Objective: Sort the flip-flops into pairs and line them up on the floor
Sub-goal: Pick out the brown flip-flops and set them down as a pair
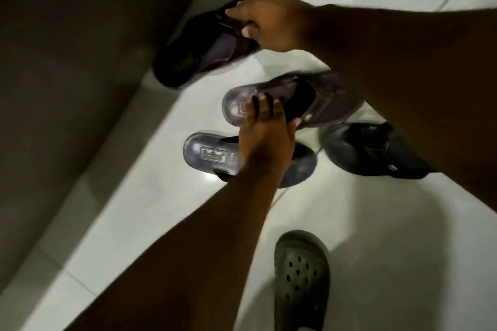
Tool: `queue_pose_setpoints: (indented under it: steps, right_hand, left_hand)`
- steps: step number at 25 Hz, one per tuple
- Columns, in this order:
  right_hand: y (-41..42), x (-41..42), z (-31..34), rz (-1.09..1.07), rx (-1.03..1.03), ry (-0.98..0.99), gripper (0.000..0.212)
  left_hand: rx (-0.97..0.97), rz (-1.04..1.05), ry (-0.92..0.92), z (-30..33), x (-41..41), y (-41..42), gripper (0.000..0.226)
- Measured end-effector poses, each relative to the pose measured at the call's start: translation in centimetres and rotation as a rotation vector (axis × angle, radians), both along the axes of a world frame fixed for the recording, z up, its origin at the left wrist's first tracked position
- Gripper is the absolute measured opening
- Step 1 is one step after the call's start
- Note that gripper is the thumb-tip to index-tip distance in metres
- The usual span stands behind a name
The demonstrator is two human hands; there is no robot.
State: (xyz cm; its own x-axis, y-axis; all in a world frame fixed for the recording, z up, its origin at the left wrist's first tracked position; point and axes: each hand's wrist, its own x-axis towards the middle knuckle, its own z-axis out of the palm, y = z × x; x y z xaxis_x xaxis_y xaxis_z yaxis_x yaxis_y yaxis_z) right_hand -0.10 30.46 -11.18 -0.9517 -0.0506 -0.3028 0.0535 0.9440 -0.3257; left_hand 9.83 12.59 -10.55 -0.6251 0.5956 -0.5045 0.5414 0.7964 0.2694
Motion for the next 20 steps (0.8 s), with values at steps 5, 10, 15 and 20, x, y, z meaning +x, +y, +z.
queue_pose_setpoints:
  steps: [5, 10, 15, 20]
  right_hand:
    - [-2.0, -1.9, -2.3, 0.142, 0.189, -0.239, 0.046]
    - [1.7, 0.9, -2.9, 0.113, 0.180, -0.184, 0.043]
    - [7.3, 7.3, -1.6, -0.196, 0.055, -0.128, 0.046]
    - [9.3, 12.7, -1.8, -0.366, 0.110, -0.173, 0.044]
  left_hand:
    - [-0.134, -0.026, -0.050, -1.4, -1.6, -0.8, 0.067]
    - [-0.158, -0.129, -0.056, -2.7, -2.8, -2.6, 0.070]
    - [-0.147, -0.270, -0.061, -3.3, -4.7, -2.8, 0.072]
    - [-0.102, -0.433, 0.014, -2.6, -6.3, 0.1, 0.070]
